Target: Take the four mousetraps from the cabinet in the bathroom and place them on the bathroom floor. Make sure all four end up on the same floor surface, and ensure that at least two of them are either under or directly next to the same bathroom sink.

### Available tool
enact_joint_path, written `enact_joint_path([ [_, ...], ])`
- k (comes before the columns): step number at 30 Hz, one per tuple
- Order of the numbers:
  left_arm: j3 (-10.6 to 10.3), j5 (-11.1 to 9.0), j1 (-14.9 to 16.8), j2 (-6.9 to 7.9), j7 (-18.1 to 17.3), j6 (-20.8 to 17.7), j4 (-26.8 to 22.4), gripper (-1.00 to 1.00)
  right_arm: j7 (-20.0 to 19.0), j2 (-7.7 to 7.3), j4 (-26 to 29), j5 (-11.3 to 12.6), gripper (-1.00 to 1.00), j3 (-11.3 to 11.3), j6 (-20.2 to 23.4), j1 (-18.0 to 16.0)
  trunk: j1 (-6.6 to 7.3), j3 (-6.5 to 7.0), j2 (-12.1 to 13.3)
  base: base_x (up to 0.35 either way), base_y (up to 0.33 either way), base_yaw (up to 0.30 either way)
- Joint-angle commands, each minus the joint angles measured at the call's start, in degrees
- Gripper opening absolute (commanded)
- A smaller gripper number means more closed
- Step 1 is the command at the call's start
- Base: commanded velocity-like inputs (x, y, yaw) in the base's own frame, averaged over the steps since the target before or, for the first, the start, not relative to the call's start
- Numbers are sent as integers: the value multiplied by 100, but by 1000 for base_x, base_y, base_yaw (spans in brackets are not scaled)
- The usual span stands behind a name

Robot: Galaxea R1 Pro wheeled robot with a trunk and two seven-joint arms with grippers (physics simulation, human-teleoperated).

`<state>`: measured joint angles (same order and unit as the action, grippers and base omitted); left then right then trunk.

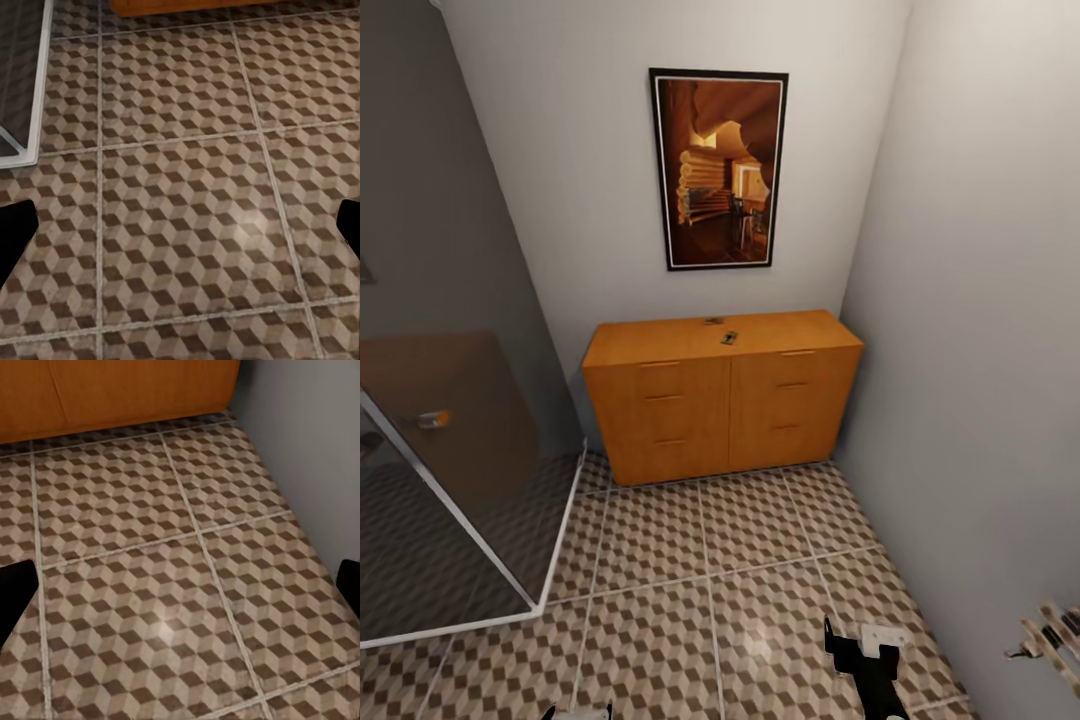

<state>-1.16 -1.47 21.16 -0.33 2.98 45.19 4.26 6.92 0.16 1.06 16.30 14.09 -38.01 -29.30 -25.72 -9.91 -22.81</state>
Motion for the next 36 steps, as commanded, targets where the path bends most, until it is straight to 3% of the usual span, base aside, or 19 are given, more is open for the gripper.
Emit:
enact_joint_path([
  [1,-16,-11,11,-2,19,34,23,100,29,2,-3,31,100,50,-14,-5,-7,-11,-11,329,0,0],
  [21,-16,-11,11,-2,19,34,23,100,29,2,-4,31,100,50,-14,-5,-7,-11,-11,330,5,0],
  [36,-16,-11,11,-2,19,34,23,100,29,2,-4,31,100,50,-14,-5,-7,-11,-11,275,124,0],
])
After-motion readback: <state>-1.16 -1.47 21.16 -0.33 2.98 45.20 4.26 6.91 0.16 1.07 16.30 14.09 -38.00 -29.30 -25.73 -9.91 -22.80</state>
